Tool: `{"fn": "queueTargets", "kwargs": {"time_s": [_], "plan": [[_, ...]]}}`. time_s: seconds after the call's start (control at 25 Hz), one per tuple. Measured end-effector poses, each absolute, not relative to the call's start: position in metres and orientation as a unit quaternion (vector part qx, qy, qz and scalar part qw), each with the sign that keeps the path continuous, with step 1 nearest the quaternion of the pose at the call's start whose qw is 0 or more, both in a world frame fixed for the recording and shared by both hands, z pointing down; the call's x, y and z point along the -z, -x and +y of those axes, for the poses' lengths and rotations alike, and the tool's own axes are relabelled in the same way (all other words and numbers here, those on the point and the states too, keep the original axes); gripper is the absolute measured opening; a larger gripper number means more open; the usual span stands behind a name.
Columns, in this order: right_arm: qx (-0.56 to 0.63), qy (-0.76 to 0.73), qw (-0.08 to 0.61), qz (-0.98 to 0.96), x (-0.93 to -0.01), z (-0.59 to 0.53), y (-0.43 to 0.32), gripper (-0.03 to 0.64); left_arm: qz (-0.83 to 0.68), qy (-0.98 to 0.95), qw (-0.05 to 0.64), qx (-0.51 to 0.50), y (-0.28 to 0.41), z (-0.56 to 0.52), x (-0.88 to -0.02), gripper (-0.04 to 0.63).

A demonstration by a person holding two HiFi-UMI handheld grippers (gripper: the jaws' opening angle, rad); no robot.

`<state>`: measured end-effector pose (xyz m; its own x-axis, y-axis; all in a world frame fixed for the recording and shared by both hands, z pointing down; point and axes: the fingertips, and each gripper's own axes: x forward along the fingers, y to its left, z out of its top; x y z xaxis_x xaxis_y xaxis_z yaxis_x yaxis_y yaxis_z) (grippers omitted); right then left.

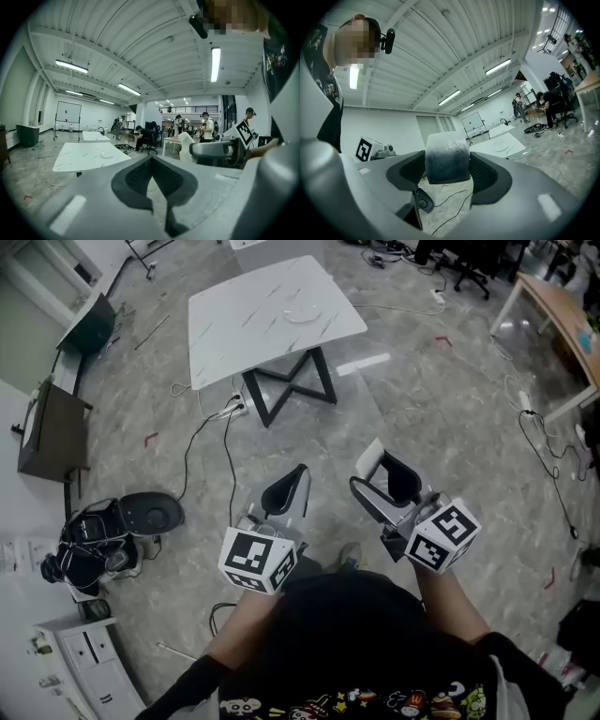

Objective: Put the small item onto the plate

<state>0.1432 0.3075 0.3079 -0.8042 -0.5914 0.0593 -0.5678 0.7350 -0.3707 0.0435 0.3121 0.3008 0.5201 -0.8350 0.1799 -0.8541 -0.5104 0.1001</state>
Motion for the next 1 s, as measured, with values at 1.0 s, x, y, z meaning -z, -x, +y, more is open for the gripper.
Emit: {"fn": "queueTargets", "kwargs": {"time_s": [1.0], "plan": [[0.202, 0.348, 0.021, 0.915, -0.313, 0.17, -0.113, 0.322, -0.454, -0.883, 0.108, -0.055, -0.012, 0.165, -0.32, 0.0]]}}
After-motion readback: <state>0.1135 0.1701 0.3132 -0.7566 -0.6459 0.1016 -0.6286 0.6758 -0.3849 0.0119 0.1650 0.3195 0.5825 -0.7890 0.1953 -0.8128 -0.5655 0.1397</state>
